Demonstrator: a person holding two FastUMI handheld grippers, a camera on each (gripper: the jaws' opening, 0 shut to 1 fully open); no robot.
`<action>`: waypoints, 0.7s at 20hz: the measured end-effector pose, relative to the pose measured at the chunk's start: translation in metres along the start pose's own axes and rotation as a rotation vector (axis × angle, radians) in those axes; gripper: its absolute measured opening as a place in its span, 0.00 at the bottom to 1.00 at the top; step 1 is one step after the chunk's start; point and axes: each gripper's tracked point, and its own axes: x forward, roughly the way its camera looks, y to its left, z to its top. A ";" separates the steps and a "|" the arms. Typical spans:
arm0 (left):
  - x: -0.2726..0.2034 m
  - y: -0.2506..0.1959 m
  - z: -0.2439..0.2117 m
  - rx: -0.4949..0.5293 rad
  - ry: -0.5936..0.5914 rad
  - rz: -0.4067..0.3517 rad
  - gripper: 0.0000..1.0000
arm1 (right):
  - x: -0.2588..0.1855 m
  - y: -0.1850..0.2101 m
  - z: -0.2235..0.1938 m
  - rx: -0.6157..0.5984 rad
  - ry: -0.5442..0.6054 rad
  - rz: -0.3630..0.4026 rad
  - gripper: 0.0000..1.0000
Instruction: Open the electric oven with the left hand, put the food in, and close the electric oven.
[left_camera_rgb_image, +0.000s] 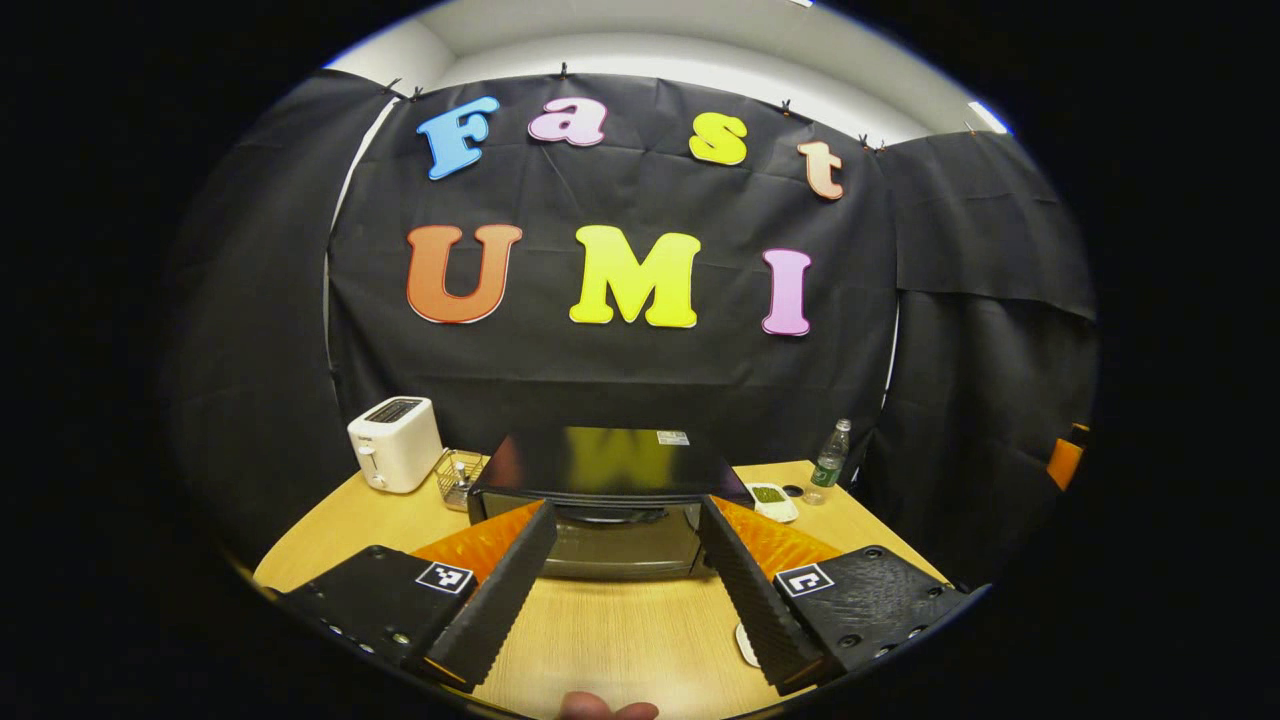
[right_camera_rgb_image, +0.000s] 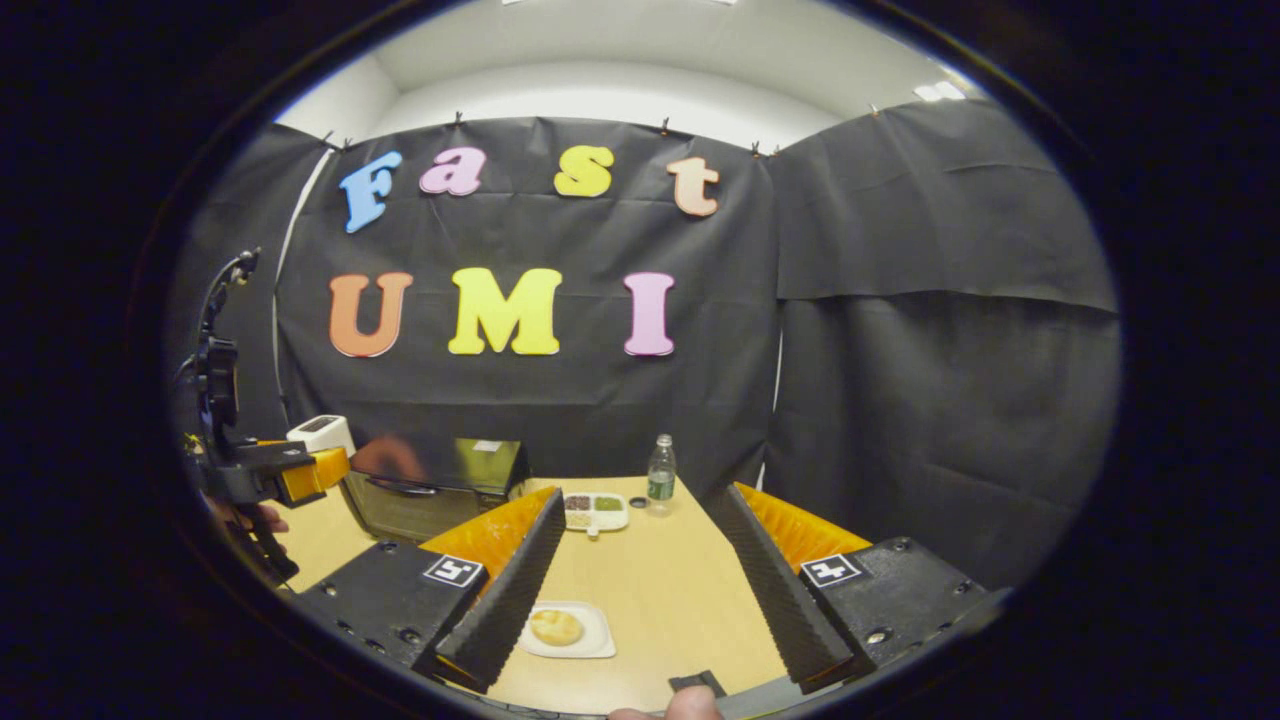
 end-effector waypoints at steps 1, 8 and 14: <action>0.016 0.002 0.001 0.009 0.004 0.004 0.94 | 0.005 -0.006 0.000 0.000 0.005 -0.012 0.99; 0.120 0.019 -0.041 0.019 0.124 0.022 0.94 | 0.039 -0.034 -0.013 -0.021 0.054 -0.073 1.00; 0.155 0.038 -0.072 0.032 0.201 0.049 0.95 | 0.064 -0.032 -0.021 -0.012 0.099 -0.078 1.00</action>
